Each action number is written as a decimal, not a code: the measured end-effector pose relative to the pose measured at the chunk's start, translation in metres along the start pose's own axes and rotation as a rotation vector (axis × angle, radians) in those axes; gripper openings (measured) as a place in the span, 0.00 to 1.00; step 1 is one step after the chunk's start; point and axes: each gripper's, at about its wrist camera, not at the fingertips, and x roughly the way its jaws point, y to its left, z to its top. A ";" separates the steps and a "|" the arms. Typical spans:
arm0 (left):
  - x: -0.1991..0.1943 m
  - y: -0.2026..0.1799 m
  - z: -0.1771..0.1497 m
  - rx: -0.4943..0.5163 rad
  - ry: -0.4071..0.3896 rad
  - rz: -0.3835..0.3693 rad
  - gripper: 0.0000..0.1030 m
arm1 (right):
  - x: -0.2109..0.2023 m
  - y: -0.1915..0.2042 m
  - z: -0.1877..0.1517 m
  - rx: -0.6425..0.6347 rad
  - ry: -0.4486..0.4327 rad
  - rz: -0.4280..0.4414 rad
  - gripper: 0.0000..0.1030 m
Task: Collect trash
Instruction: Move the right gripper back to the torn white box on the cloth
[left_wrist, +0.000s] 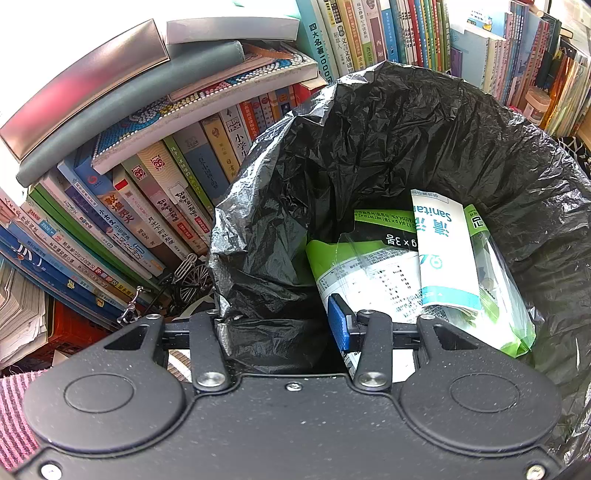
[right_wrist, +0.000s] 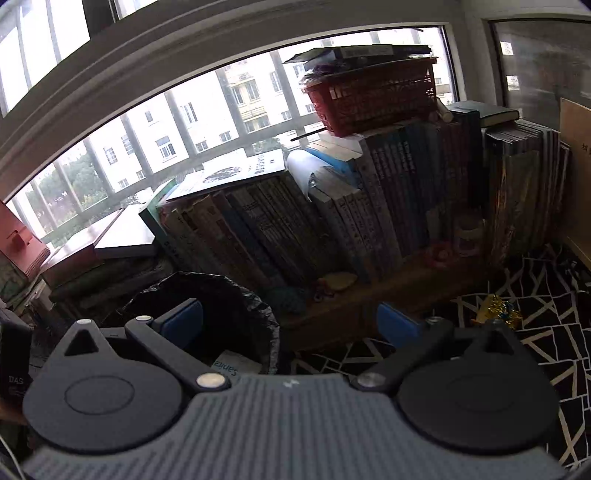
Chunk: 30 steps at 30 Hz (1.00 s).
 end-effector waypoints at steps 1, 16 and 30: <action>0.000 0.000 0.000 0.000 0.000 0.000 0.40 | 0.000 -0.002 -0.002 -0.006 0.000 -0.024 1.00; 0.000 0.000 0.000 0.001 0.000 0.001 0.40 | 0.012 -0.053 -0.033 -0.068 0.048 -0.358 1.00; 0.000 0.000 0.000 0.001 0.000 0.000 0.40 | 0.059 -0.174 -0.083 0.290 0.321 -0.559 1.00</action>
